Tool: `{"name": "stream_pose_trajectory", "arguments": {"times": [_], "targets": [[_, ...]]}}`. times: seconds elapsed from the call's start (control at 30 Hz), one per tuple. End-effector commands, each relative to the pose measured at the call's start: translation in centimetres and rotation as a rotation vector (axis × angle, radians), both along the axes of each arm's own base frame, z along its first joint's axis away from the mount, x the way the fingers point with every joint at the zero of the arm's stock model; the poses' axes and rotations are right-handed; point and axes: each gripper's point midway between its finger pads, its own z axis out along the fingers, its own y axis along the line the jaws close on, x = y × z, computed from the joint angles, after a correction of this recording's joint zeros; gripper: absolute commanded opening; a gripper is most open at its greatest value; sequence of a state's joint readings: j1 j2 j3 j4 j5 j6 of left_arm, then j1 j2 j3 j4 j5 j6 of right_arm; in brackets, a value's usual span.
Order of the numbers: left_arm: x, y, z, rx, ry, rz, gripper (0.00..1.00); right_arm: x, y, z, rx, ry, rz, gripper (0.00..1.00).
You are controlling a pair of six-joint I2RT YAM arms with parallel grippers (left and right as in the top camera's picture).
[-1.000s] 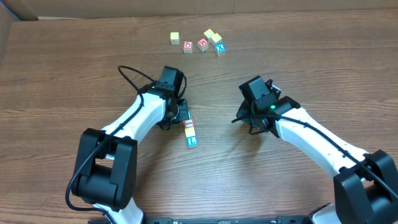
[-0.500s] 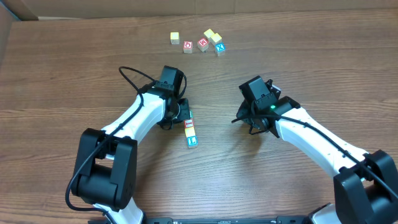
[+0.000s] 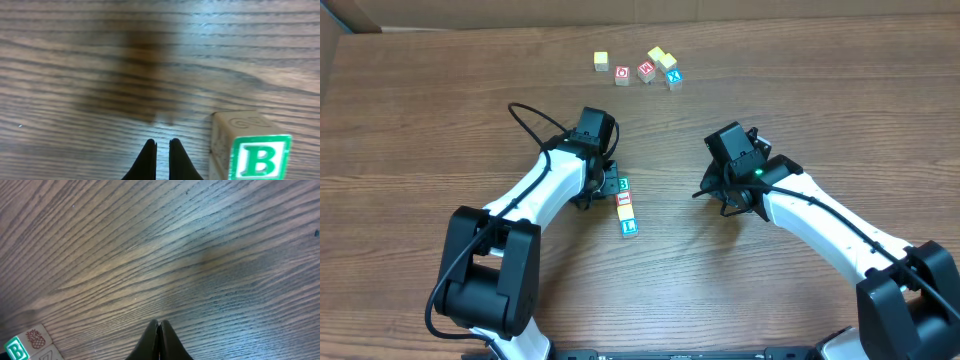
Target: Flip 4 blocks
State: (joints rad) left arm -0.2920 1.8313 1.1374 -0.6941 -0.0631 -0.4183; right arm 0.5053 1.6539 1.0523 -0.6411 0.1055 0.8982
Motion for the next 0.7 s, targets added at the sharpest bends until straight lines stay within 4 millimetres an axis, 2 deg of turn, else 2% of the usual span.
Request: {"name": "stream_pose_trajectory", "arguments": {"times": [0.0,0.07,0.2,0.27,0.33,0.37,0.43,0.57,0.67], "targets": [[-0.4,1.7,-0.4,0.025,0.033,0.057,0.04,0.1,-0.3,0.0,-0.045,-0.019,0.078,0.17],[-0.6,2.4,0.0,0.016,0.051,0.080,0.04,0.2,-0.5,0.0,-0.076,-0.029,0.125,0.40],[-0.8,3.9,0.5,-0.034,0.080,0.139,0.07,0.7,-1.9,0.2,-0.194,-0.063,0.197,0.73],[-0.9,4.6,0.5,-0.064,0.097,0.159,0.16,0.9,-2.6,0.3,-0.254,-0.073,0.231,0.79],[-1.1,5.4,0.5,-0.101,0.113,0.173,0.29,0.9,-3.2,0.3,-0.307,-0.073,0.266,0.84],[-1.1,5.6,0.5,-0.127,0.119,0.170,0.40,0.8,-3.5,0.3,-0.330,-0.069,0.283,0.86],[-1.1,5.8,0.7,-0.185,0.125,0.159,0.49,0.5,-4.0,0.2,-0.366,-0.055,0.306,0.92],[-1.2,6.5,1.1,-0.290,0.135,0.175,0.52,-0.1,-4.7,0.0,-0.398,-0.026,0.323,1.00],[-1.1,7.0,1.3,-0.334,0.131,0.200,0.53,-0.2,-4.8,-0.1,-0.401,-0.018,0.325,1.00]]}}
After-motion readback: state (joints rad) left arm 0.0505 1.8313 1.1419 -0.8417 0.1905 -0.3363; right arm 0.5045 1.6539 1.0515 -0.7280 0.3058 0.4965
